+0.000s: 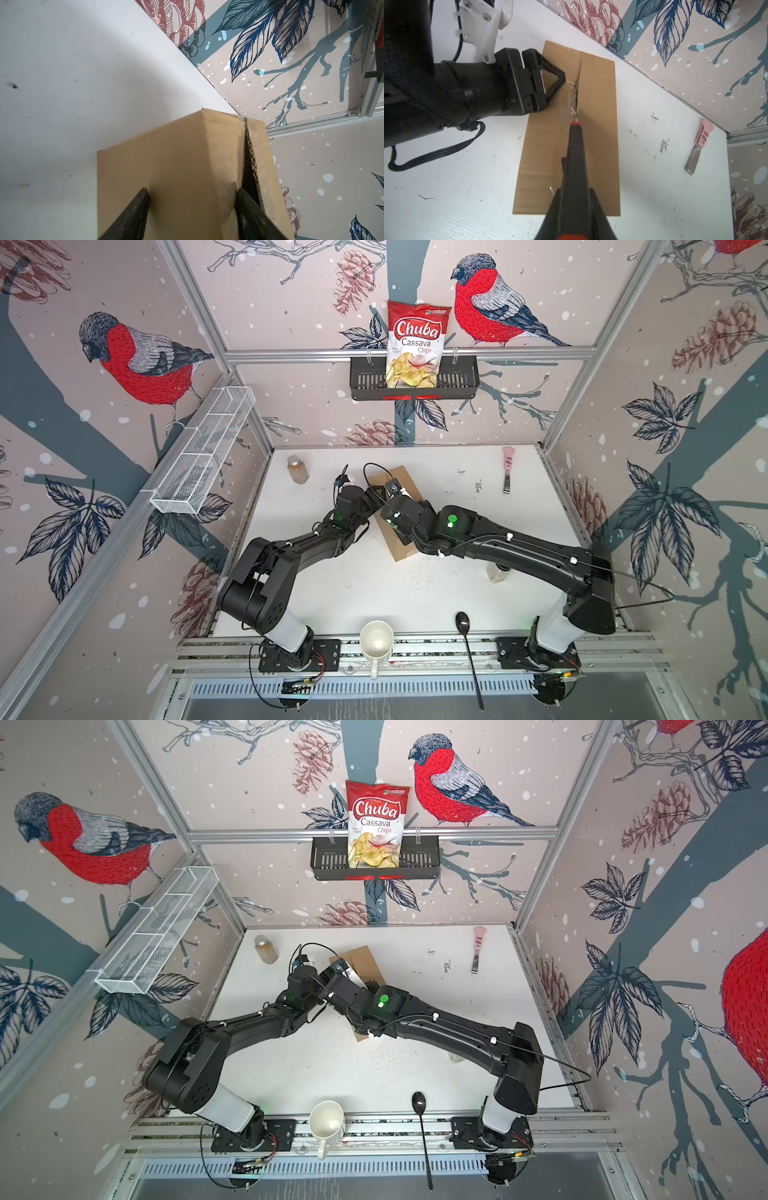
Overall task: Unpack the express box
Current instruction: 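Pull the blade through the seam to the box's near edge with right gripper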
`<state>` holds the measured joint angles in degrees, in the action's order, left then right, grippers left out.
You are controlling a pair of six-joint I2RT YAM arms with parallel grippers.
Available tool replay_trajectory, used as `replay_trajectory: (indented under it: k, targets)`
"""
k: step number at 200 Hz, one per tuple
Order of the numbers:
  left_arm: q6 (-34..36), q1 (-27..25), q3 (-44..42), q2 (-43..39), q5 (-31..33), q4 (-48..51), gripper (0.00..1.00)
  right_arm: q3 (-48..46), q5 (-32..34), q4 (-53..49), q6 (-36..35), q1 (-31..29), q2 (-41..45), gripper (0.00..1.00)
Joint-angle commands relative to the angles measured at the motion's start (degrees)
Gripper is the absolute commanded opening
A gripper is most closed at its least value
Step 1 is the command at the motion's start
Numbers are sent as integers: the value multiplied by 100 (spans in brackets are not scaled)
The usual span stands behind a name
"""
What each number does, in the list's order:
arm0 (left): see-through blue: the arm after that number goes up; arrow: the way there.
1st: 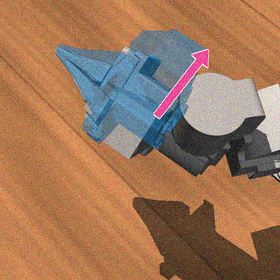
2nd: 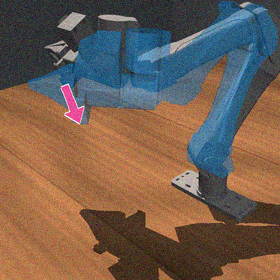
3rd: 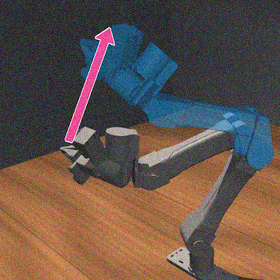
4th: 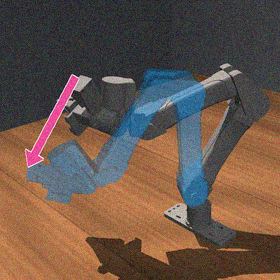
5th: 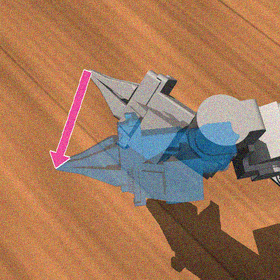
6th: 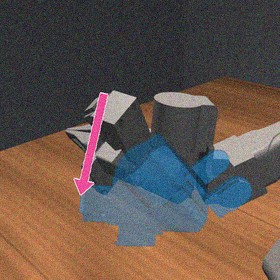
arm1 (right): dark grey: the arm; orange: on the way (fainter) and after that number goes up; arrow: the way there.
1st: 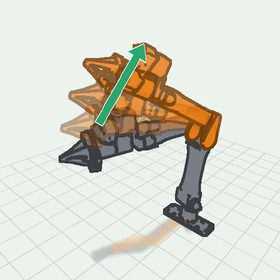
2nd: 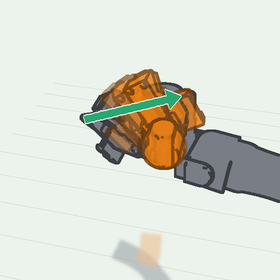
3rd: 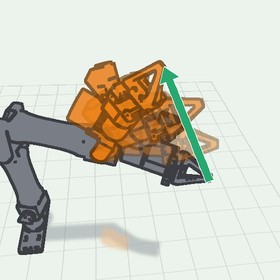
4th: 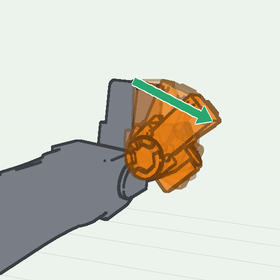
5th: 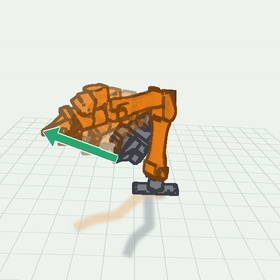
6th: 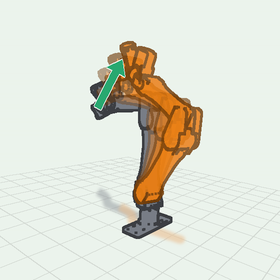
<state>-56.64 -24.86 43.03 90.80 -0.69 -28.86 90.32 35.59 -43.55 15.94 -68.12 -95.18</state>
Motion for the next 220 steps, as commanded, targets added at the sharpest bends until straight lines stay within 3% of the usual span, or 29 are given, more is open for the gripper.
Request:
replay_trajectory:
  k: [1,220]
  targets:
    - [-45,6,-75,102,348,1138,65,-67,-307,-417,136,-26,21,0]
    - [-119,4,4,119,521,1255,65,-489,-432,-872,681,-227,429,0]
